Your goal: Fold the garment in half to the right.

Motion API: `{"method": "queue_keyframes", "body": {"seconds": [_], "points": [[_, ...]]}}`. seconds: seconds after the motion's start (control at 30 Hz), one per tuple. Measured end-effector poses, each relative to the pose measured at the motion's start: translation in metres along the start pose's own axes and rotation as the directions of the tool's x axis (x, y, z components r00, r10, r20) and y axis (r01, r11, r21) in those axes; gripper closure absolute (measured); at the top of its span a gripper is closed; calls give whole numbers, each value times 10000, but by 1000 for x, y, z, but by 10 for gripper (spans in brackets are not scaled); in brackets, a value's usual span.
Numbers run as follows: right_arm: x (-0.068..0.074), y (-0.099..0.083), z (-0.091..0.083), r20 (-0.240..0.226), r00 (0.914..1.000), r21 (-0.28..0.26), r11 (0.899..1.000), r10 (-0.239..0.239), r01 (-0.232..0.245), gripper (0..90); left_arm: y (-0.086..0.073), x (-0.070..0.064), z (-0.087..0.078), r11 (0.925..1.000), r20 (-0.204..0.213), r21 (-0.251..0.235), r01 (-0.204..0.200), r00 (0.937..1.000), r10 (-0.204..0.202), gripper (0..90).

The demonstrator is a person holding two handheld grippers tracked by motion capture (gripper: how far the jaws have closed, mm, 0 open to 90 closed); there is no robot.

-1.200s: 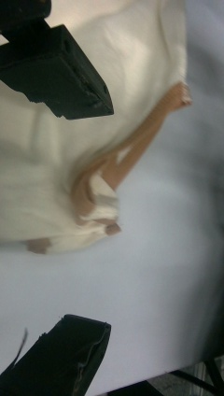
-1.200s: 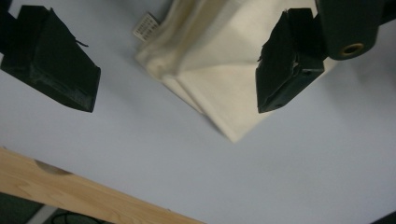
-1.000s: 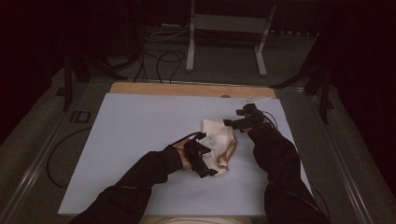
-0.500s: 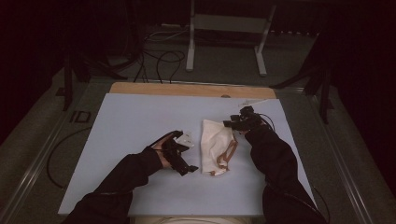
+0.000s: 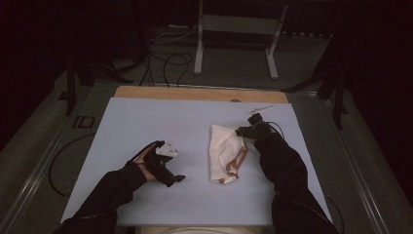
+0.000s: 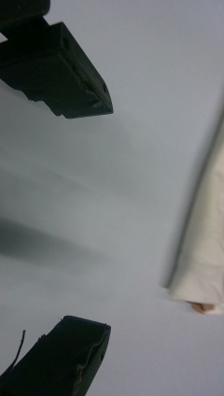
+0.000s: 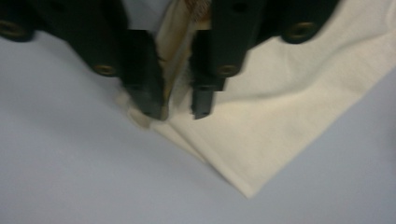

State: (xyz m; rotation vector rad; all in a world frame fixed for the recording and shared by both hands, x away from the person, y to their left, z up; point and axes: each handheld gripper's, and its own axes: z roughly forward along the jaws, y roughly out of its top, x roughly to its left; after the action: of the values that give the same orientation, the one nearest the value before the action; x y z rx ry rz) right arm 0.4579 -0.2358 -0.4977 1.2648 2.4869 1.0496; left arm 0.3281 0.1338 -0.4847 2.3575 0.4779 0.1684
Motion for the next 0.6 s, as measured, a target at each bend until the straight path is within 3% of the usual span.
{"method": "queue_keyframes", "body": {"seconds": [0.07, 0.2, 0.23, 0.37, 0.6], "points": [[-1, -2, 0, 31, 10000, 136, 9999, -35, 35, 881, -7, 0, -3, 9999, -38, -24, 131, 9999, -132, 0], [-1, -3, -4, 81, 9999, 88, 9999, -80, 79, 886, -18, -1, -7, 9994, -98, -36, 335, 9994, -335, 0], [-2, -3, -5, 101, 9999, 64, 9999, -111, 110, 887, -25, -2, -11, 9993, -309, -92, 356, 9989, -359, 0], [-2, -1, -16, 108, 9991, -378, 9984, -411, 415, 887, -36, -1, -19, 9969, -488, -315, 725, 9961, -739, 0], [-7, -2, -25, 167, 9988, -849, 9953, -450, 463, 883, -50, 1, -29, 9902, -748, -697, 1209, 9892, -1261, 0]]}}
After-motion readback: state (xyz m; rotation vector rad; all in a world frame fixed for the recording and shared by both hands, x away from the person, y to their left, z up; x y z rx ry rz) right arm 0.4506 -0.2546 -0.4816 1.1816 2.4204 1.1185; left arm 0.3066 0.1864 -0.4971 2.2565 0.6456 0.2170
